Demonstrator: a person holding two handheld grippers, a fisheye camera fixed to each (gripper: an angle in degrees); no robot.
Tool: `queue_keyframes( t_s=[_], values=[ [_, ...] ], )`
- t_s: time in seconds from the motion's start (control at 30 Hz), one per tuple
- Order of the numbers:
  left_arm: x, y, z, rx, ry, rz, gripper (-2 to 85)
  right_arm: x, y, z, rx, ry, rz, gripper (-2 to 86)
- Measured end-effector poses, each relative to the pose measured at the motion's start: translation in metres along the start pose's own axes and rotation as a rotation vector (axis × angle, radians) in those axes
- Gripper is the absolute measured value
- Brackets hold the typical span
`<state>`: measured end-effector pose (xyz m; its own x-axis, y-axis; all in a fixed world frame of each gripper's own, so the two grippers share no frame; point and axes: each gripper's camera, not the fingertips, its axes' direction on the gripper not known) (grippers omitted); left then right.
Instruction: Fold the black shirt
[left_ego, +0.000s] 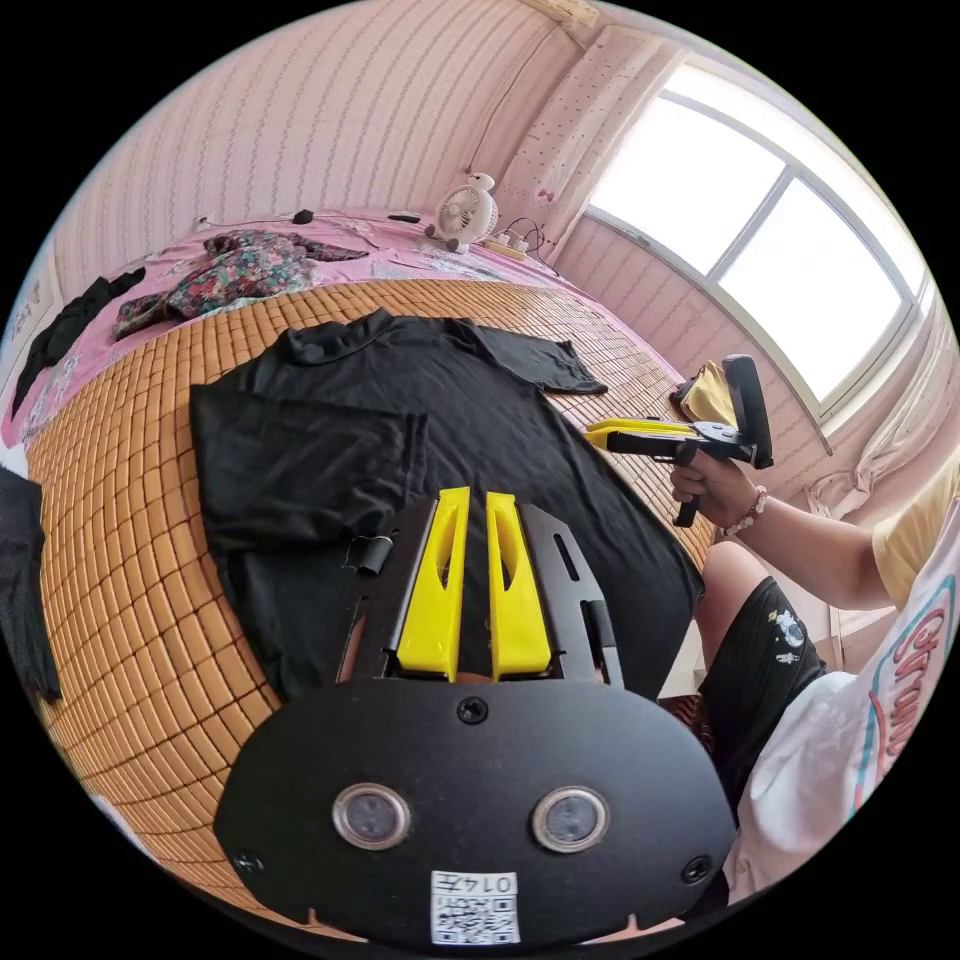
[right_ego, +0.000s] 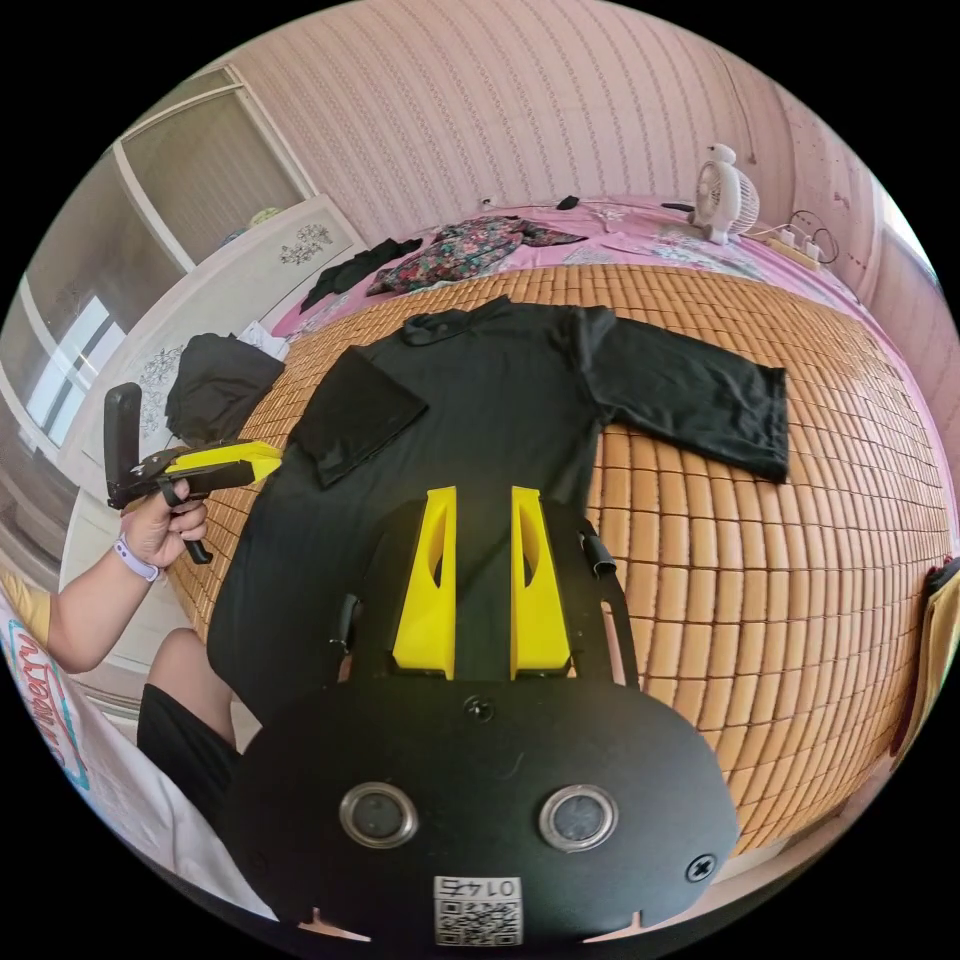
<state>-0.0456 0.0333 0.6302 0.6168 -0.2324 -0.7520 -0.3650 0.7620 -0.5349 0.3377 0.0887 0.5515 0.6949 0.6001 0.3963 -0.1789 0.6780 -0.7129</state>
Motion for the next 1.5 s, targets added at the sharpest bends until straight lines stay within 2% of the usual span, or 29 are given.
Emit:
queue_keyframes(
  t_s=[0.17, 0.3, 0.4, 0.47, 0.53, 0.63, 0.73, 0.87, 1.0, 1.07, 1.17, 1.23, 1.37, 1.5],
  values=[
    [0.037, -0.082, 0.074, -0.044, 0.016, 0.138, 2.2, 0.097, -0.009, -0.025, 0.048, 0.225, 0.235, 8.0],
    [0.057, -0.157, 0.138, -0.023, 0.106, 0.169, 1.8, 0.167, -0.016, -0.031, 0.089, 0.159, 0.422, 7.8],
    [0.073, -0.205, 0.188, -0.058, 0.143, 0.194, 2.1, 0.19, -0.026, -0.028, 0.09, 0.076, 0.456, 7.6],
    [0.087, -0.231, 0.22, -0.103, 0.137, 0.222, 2.8, 0.198, -0.029, -0.03, 0.097, 0.059, 0.464, 7.5],
    [0.103, -0.254, 0.248, -0.124, 0.091, 0.263, 3.5, 0.215, -0.026, -0.029, 0.087, 0.042, 0.56, 6.6],
    [0.118, -0.285, 0.29, -0.082, 0.068, 0.237, 4.7, 0.223, -0.021, -0.035, 0.109, 0.037, 0.546, 4.5],
    [0.121, -0.317, 0.335, -0.13, 0.124, 0.189, 5.7, 0.229, -0.021, -0.041, 0.111, 0.024, 0.523, 2.3],
    [0.131, -0.345, 0.383, -0.136, 0.058, 0.187, 7.0, 0.238, -0.019, -0.047, 0.12, -0.007, 0.531, 0.9],
    [0.131, -0.355, 0.425, -0.258, -0.014, 0.141, 6.9, 0.239, -0.022, -0.053, 0.115, 0.002, 0.516, 0.7],
    [0.13, -0.358, 0.424, -0.238, -0.089, 0.147, 5.4, 0.237, -0.024, -0.055, 0.108, 0.018, 0.503, 0.6],
    [0.126, -0.368, 0.417, -0.266, -0.077, 0.16, 2.9, 0.235, -0.024, -0.062, 0.115, 0.012, 0.491, 0.6],
    [0.122, -0.371, 0.389, -0.2, -0.043, 0.174, 1.4, 0.232, -0.025, -0.075, 0.161, -0.014, 0.459, 0.8],
    [0.105, -0.367, 0.289, -0.045, -0.058, 0.275, 0.2, 0.215, -0.038, -0.104, 0.262, -0.14, 0.372, 1.0],
    [0.062, -0.327, 0.164, 0.085, -0.046, 0.231, 0.0, 0.154, -0.061, -0.137, 0.294, -0.309, 0.136, 2.4]
  ],
)
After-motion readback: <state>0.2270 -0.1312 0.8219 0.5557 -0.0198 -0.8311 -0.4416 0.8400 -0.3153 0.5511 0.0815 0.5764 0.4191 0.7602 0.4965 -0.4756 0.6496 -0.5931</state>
